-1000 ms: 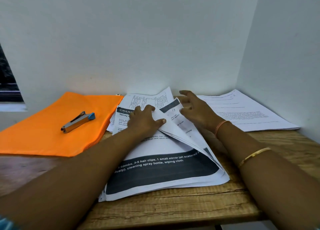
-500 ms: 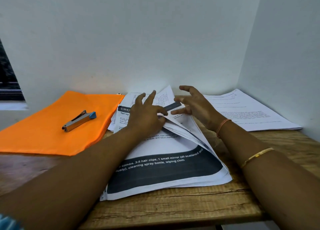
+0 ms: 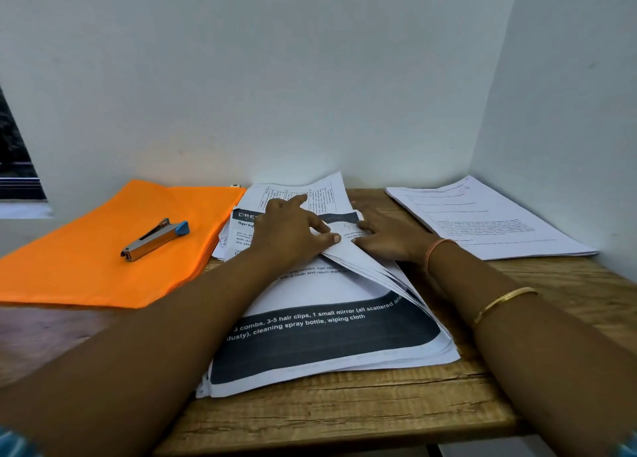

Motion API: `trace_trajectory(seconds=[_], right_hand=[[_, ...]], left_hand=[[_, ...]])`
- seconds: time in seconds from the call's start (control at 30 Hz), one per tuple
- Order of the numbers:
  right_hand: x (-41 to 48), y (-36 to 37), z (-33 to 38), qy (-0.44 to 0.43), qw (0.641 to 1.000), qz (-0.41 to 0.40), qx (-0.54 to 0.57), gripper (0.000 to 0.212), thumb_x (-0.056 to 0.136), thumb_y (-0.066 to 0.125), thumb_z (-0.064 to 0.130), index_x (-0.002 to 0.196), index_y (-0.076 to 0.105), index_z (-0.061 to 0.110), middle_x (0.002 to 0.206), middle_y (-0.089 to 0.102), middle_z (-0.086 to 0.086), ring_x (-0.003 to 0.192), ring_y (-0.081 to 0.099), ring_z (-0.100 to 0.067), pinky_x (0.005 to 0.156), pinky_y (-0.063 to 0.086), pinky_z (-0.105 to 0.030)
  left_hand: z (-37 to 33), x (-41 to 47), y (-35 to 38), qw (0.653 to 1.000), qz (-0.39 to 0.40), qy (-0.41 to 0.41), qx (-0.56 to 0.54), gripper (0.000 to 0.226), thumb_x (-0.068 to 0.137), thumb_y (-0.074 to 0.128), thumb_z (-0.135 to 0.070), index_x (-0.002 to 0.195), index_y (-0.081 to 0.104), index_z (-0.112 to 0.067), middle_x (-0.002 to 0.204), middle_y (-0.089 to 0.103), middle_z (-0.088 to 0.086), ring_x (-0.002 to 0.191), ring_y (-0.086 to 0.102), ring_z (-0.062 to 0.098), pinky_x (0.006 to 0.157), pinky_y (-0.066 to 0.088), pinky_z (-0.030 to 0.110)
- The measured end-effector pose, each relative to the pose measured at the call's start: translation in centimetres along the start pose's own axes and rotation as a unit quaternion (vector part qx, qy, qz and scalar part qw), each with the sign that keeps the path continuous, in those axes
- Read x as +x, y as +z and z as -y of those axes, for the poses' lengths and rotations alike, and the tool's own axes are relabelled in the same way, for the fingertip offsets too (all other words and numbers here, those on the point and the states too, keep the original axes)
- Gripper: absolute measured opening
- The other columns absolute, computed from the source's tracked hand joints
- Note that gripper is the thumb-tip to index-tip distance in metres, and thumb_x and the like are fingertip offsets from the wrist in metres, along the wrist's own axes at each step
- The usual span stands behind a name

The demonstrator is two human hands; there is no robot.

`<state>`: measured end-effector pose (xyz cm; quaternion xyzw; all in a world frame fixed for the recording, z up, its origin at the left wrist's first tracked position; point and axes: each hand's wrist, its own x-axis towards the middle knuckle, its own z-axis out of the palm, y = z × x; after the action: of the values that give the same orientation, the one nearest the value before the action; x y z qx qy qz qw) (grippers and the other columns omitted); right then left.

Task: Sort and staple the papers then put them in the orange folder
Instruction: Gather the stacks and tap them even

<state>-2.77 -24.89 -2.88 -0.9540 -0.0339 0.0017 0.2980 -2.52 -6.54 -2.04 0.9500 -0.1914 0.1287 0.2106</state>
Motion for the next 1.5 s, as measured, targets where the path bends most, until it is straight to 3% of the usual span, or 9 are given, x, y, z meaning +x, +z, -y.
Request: trace_trajectory(seconds=[0.3,0.57,0.67,0.77,0.93,1.0,1.1,1.3,1.5], right_hand=[[-1.3,-0.5,1.3,-0.116,0.977,-0.179,0.005,0.081,0.083,0.057,0.019,0.151,0.013,0.03,0.122,0.058,0.004,0.108,0.058,-0.018,0.097,0.044,-0.03],[-2.0,-1.0,3.3,-0.107,0.928,-0.132,0.332,0.061,0.096,0.042,0.005,0.147,0.021,0.032,0.129,0.049,-0.006,0.09,0.068,-0.025,0.079,0.058,-0.034],[-2.4,-0.6,3.7,-0.082,0.928,-0.077,0.356,0.056,0.098,0.039,0.003,0.145,0.027,0.03,0.126,0.049,-0.009,0.069,0.069,-0.027,0.069,0.059,-0.025],[-2.2,-0.5,3.8,-0.065,0.929,-0.103,0.35,0.041,0.097,0.045,0.009,0.135,0.041,0.023,0.111,0.058,-0.006,0.064,0.069,-0.023,0.071,0.057,-0.029],[-1.6,-0.8,2.1,-0.058,0.967,-0.201,0.147,0.037,0.092,0.043,0.004,0.127,0.05,0.016,0.114,0.061,0.001,0.094,0.059,-0.015,0.072,0.042,-0.016],[-1.5,-0.8,1.4,-0.048,0.98,-0.16,0.103,0.045,0.089,0.046,0.003,0.131,0.047,0.016,0.115,0.058,0.003,0.103,0.055,-0.012,0.081,0.041,-0.012],[-1.2,-0.4,0.8,-0.049,0.995,-0.077,0.027,0.063,0.081,0.059,0.02,0.141,0.039,0.02,0.136,0.049,-0.002,0.125,0.047,-0.014,0.108,0.037,-0.03],[-1.2,-0.2,0.9,-0.01,0.998,-0.037,-0.043,0.065,0.09,0.057,0.03,0.148,0.027,0.023,0.147,0.038,0.001,0.135,0.035,-0.017,0.102,0.025,-0.021],[-1.0,-0.1,1.1,0.013,1.0,-0.006,-0.021,0.075,0.088,0.058,0.033,0.15,0.016,0.029,0.15,0.038,-0.001,0.135,0.038,-0.021,0.113,0.027,-0.037]], left_hand=[[0.9,0.6,0.6,1.0,-0.006,0.004,0.02,0.074,0.077,0.062,-0.058,0.14,0.035,-0.03,0.152,0.027,-0.001,0.138,0.022,0.026,0.111,0.022,0.043],[0.9,0.8,0.9,0.997,-0.055,0.04,-0.031,0.111,0.072,0.074,-0.05,0.147,-0.007,-0.041,0.157,0.002,0.009,0.142,0.008,0.032,0.112,0.018,0.049],[0.5,0.2,0.4,0.992,-0.084,0.095,0.029,0.077,0.078,0.07,-0.041,0.143,0.028,-0.043,0.158,-0.004,0.002,0.143,0.0,0.028,0.113,0.014,0.047],[0.4,0.3,0.4,0.99,-0.051,0.116,0.068,0.029,0.086,0.06,-0.038,0.114,0.064,-0.038,0.153,0.026,-0.005,0.143,0.01,0.023,0.114,0.014,0.04],[-0.4,0.0,-0.1,0.998,0.012,0.063,-0.018,0.036,0.086,0.049,-0.006,0.111,0.067,-0.025,0.128,0.057,0.003,0.118,0.047,0.023,0.097,0.038,0.029],[-0.5,-0.1,-0.4,0.998,0.024,0.053,-0.025,0.037,0.088,0.043,-0.004,0.11,0.066,-0.023,0.127,0.057,0.003,0.115,0.049,0.022,0.089,0.036,0.024],[-0.6,-0.2,-0.5,0.998,0.026,0.046,-0.043,0.031,0.091,0.041,-0.011,0.103,0.068,-0.019,0.119,0.062,0.002,0.105,0.053,0.02,0.079,0.036,0.023],[-0.3,-0.3,0.0,0.997,0.027,0.076,0.002,0.018,0.09,0.051,-0.025,0.104,0.063,-0.023,0.114,0.06,-0.001,0.099,0.052,0.017,0.076,0.034,0.024],[-0.3,-0.3,0.0,0.996,0.029,0.085,0.005,0.017,0.09,0.052,-0.024,0.103,0.062,-0.022,0.112,0.06,0.001,0.099,0.053,0.019,0.078,0.038,0.027]])
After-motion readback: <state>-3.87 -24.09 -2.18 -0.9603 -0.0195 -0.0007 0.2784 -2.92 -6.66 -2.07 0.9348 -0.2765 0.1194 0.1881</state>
